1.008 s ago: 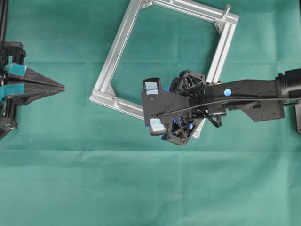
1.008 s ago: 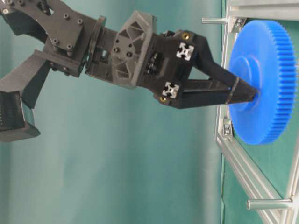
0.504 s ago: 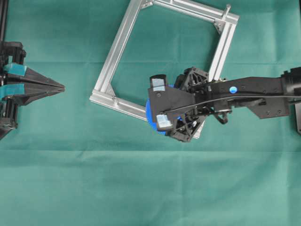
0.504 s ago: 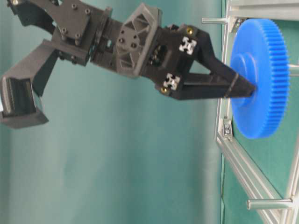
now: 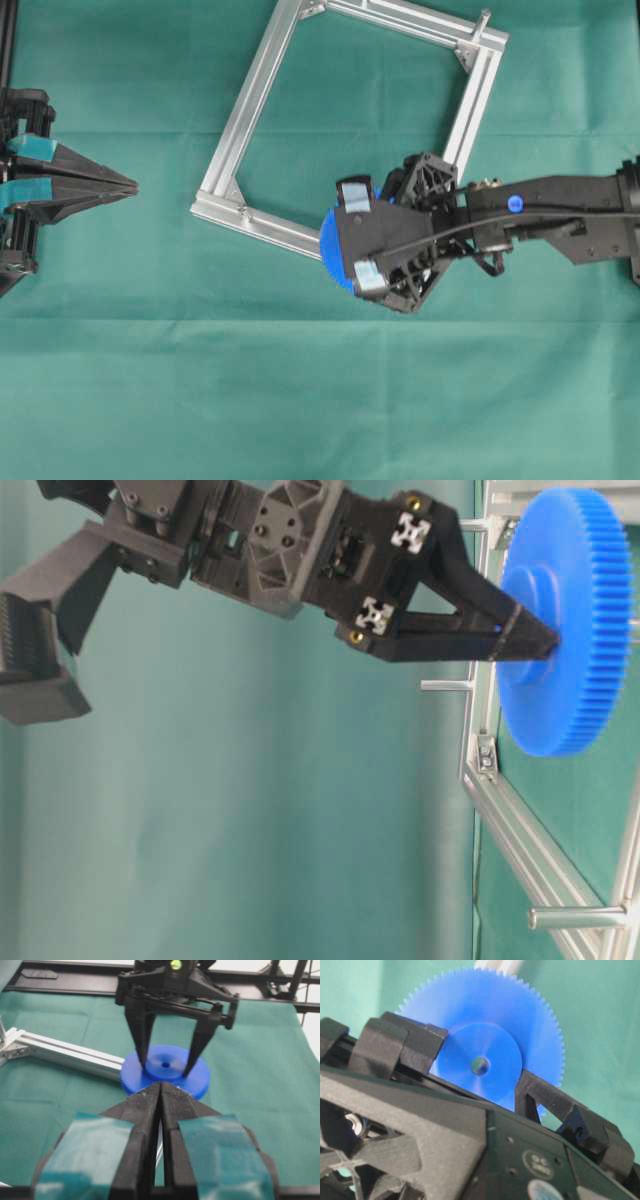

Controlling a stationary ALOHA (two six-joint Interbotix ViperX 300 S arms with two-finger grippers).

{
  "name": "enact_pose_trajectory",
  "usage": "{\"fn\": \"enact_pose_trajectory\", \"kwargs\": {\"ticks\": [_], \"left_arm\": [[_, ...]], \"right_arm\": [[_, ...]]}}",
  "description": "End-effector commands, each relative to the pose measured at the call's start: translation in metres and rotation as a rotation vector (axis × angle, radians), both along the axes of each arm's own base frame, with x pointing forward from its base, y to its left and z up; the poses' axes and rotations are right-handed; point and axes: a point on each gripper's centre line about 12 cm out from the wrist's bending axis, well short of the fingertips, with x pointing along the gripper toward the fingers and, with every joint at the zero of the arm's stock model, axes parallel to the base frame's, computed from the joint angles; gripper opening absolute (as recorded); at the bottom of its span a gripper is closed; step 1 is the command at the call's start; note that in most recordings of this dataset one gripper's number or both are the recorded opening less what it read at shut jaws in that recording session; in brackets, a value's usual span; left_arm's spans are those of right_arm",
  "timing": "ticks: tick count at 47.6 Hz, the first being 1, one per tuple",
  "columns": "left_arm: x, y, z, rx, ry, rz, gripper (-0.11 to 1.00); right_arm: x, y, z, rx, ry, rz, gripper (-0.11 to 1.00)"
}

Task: Find the location of the shaft and insert the gear.
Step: 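Push the blue gear onto the shaft with the right gripper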

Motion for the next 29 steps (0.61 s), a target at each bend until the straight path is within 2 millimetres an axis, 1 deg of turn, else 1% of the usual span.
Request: {"fn": "enact_pose_trajectory", "kwargs": {"ticks": [1, 12, 29], "left_arm": [[0.0028, -0.0003, 0.0107, -0.001, -0.026, -0.001, 0.01], [0.0028, -0.0003, 0.0105, -0.001, -0.025, -0.001, 0.01], [0.0028, -0.0003, 0.0107, -0.001, -0.026, -0.001, 0.01]], "right_arm": [[0.0018, 0.0109, 0.0101, 0.014, -0.045, 0.023, 0.69], [0.0021, 0.0192, 0.0102, 0.031, -0.051, 0.027, 0.69], [0.0024, 0.0183, 0.0098, 0.022, -0.051, 0.028, 0.69]]}}
